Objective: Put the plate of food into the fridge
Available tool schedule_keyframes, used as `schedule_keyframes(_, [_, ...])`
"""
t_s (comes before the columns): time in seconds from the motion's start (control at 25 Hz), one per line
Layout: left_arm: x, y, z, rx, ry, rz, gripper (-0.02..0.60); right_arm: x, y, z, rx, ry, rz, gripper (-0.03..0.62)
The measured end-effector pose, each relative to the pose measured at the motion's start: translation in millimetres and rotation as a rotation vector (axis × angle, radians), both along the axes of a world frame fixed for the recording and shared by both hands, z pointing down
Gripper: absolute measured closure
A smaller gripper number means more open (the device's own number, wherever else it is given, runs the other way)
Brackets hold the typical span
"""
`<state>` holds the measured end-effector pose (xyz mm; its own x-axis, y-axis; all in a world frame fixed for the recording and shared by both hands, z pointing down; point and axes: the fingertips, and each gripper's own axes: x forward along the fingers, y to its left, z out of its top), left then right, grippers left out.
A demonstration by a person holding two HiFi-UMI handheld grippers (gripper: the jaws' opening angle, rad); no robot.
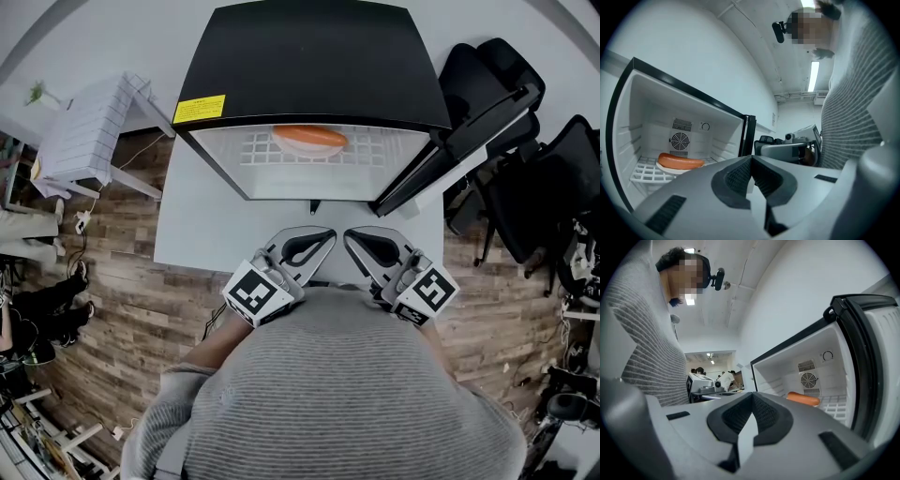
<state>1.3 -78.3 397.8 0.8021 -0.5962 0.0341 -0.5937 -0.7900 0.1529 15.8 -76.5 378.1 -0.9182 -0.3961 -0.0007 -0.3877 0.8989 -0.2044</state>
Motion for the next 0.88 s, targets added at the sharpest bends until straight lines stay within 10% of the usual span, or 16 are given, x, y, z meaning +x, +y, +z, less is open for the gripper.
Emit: schedule_keyframes(0.88, [-0.9, -3.3, 3.5, -0.009, -0.007, -0.017, 0.571, 1.9, -5.4, 0.9, 0.008, 0.008, 0.002, 0.582])
